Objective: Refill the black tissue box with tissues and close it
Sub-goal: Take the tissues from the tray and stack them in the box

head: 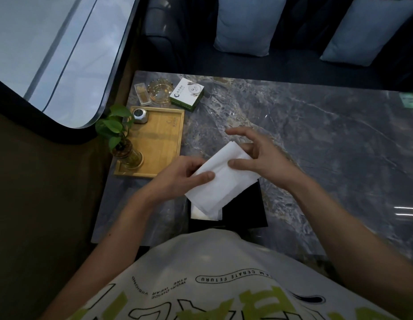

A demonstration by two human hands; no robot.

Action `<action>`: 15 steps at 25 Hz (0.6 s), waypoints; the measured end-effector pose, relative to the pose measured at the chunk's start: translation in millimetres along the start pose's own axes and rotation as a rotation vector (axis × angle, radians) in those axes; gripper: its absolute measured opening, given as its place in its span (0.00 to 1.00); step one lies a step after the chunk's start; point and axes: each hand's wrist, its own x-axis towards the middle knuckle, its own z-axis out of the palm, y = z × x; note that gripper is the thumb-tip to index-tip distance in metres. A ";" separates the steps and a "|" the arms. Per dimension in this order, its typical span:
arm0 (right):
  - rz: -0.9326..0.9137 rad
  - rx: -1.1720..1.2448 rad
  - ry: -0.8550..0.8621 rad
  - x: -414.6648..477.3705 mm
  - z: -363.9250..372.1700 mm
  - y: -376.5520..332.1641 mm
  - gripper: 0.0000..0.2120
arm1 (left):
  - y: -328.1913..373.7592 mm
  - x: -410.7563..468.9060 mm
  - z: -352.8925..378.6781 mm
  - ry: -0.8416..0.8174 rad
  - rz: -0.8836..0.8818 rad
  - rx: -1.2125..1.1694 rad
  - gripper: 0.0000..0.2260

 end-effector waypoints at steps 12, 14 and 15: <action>0.187 0.518 0.070 -3.6 15.9 62.0 0.23 | -31.4 9.8 23.5 0.290 -0.109 -0.462 0.06; 0.194 0.507 0.053 -4.8 21.9 71.0 0.21 | -42.1 15.1 29.7 0.328 -0.148 -0.493 0.07; 0.204 0.489 0.066 -4.2 25.2 75.4 0.21 | -48.4 17.7 32.1 0.339 -0.176 -0.492 0.08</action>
